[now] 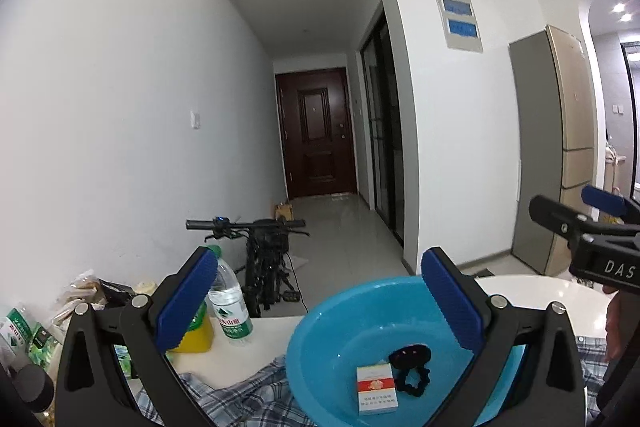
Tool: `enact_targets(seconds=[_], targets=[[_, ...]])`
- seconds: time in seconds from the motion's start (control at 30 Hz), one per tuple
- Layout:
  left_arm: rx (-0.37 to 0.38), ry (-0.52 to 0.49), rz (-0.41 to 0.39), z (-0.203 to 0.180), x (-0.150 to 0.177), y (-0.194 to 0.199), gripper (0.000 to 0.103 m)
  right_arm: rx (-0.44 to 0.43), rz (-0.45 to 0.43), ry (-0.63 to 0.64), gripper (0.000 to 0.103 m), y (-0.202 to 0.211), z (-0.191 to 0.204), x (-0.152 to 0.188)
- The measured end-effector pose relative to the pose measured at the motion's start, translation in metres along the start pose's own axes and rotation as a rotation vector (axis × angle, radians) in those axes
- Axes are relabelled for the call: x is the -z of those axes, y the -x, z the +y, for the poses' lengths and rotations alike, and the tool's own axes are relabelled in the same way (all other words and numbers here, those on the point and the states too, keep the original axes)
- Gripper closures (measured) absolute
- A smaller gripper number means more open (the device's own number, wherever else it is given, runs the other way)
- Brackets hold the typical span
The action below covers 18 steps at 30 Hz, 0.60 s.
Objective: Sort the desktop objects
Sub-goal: 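Withdraw both open tools from the basin back toward the cluttered table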
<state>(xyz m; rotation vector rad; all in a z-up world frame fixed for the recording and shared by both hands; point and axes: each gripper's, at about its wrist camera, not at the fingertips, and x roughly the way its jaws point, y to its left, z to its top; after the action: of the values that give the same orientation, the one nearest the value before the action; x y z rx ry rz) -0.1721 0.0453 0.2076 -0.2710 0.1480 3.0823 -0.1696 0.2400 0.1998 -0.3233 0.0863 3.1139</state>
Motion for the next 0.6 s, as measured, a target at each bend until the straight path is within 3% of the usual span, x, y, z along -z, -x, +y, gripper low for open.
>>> enact_targets(seconds=[0.3,0.43,0.6], targets=[[0.073,0.05,-0.067,0.019,-0.011,0.051,0.0,-0.033,-0.055,0.036,0.0,0.032,0.015,-0.005],[0.098,0.065,-0.017,0.025,-0.005,0.056,0.0,-0.053,-0.087,0.034,0.0,0.049,0.016,-0.006],[0.145,0.085,0.078,0.03,0.007,0.055,0.0,0.006,-0.109,0.064,0.0,0.069,0.025,-0.003]])
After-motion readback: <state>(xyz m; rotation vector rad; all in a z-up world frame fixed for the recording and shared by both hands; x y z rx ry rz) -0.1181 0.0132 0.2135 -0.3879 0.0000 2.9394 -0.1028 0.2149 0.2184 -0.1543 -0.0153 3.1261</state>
